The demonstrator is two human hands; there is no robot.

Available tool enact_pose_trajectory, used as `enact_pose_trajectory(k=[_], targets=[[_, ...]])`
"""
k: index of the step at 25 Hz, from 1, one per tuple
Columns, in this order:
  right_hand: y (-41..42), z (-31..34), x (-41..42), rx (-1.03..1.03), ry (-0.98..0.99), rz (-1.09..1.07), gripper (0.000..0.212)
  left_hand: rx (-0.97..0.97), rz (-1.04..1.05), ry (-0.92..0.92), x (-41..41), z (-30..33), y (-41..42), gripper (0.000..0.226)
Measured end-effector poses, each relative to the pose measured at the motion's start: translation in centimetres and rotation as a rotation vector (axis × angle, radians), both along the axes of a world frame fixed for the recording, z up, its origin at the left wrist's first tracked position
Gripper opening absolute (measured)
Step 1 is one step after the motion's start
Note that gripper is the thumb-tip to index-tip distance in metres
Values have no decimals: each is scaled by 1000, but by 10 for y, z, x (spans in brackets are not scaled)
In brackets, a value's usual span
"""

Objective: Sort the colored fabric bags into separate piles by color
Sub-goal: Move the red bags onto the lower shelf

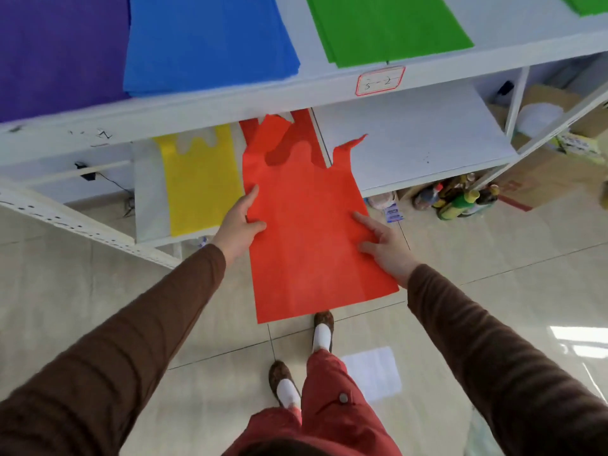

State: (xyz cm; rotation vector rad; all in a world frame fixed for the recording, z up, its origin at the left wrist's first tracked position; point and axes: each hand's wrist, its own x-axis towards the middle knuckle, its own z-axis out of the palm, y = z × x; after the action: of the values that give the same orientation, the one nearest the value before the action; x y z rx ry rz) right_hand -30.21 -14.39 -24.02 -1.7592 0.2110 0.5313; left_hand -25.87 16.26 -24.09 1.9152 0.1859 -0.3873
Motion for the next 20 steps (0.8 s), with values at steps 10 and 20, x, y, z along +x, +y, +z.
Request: enact_pose_trajectory(k=[10,20], targets=[[16,-87,182,-388,-216,193,89,220,-23,-92,171,-93,-4,95],[53,-185,352,-278,-370,-35,76,335,97,-338,328,-187,44,77]])
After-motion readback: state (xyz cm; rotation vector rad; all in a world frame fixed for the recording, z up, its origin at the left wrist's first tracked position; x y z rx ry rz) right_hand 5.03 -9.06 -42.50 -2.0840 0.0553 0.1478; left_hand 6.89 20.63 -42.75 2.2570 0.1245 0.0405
